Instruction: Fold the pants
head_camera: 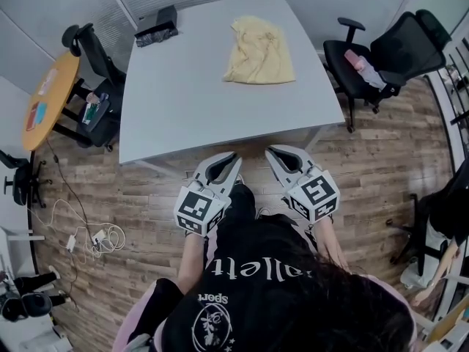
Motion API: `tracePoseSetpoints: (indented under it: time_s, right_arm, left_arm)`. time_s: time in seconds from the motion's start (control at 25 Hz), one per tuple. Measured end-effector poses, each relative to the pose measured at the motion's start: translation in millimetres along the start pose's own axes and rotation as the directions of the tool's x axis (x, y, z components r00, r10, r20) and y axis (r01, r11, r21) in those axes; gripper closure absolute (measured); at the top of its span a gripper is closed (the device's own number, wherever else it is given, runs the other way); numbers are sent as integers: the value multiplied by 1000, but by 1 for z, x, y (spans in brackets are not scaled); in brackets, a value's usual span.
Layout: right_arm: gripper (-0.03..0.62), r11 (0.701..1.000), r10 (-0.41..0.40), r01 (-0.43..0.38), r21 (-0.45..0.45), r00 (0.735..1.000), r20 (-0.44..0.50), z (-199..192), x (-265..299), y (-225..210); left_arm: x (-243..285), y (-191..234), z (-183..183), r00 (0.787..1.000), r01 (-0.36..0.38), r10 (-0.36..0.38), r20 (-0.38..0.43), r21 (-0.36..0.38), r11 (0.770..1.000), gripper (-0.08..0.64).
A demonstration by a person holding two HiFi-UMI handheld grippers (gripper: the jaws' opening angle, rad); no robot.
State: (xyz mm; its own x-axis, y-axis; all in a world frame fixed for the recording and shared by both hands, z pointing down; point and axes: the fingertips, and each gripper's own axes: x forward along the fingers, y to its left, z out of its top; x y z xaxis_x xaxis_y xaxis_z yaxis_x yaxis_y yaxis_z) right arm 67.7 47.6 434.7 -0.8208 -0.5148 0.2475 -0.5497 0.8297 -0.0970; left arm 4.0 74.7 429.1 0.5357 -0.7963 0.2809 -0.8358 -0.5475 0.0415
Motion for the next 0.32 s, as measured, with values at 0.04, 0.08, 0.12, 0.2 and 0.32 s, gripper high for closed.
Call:
tracePoseSetpoints:
  time_s: [0.04,0.08,0.12,0.2,0.32]
  right_arm:
    - [565,1000,4,-4,-1,1000,-2,0,1,1]
    - [565,1000,6,-6,-2,1000,-5,-1,2,1]
    - [565,1000,8,-8,-1,1000,-8,-2,2,0]
    - [565,1000,9,-9,1,1000,-14,-4,2,-1]
    - [565,1000,8,-8,7,1000,-19,-5,2,-5]
  left_arm:
    - [0,1,0,1000,-1,1,0,-1,1000,506]
    - [0,2,0,1000,-3,3,0,-2,1000,506]
    - [0,2,0,1000,-3,3,-1,-2,1000,506]
    - [2,1,0,1000,-2,2,-3,-3,1000,506]
    - [5,1,-1,1000,1,-1,-9,-4,1000,506]
